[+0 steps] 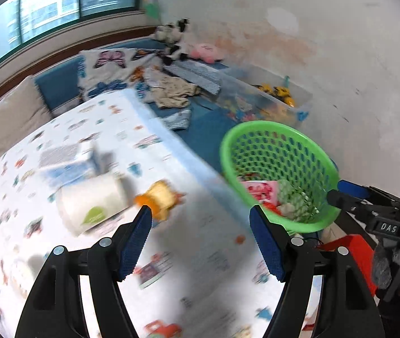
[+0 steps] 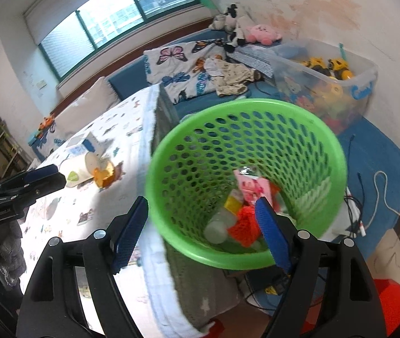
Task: Collect trash
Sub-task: 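Move both grippers back over the remaining trash on the bed, then grasp the clear round snack tub with the left gripper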
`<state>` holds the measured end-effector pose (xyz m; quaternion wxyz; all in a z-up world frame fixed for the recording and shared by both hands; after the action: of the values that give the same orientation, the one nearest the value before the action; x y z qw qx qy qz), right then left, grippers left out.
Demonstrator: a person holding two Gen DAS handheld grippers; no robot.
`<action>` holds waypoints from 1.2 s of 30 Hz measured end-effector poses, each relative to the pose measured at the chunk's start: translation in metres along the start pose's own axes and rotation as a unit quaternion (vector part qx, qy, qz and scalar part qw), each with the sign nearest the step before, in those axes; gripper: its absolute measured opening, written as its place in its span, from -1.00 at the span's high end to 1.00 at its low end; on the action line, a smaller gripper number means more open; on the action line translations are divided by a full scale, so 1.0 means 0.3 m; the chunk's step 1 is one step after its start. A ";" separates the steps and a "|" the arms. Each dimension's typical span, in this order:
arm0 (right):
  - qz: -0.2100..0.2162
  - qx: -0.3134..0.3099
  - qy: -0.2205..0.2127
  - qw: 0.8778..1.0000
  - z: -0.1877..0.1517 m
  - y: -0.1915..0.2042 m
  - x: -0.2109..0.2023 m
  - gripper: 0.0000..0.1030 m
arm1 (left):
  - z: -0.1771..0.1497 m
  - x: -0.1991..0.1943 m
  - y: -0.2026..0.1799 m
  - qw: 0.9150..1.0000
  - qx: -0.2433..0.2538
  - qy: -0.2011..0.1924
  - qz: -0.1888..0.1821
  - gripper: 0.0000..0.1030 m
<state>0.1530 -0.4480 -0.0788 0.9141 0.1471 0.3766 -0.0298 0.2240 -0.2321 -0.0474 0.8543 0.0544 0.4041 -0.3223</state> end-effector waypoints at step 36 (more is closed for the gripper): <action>0.073 -0.114 0.050 0.990 -0.040 0.476 0.164 -0.57 | -0.397 -0.150 0.771 0.976 -0.153 0.029 0.153 -0.73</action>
<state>0.2035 -0.3054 -0.0861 0.9047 0.0705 0.4109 0.0875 0.2625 0.0146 -0.1330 0.8797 -0.0062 0.4601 -0.1202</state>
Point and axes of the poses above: each gripper's, at about its wrist camera, not at the fingertips, and x roughly the way its jaws point, y to its left, z to its top, the point moved 8 cm from there along x, roughly the way its jaws point, and after that the axes turned 7 degrees about -z, right-handed, at the moved point
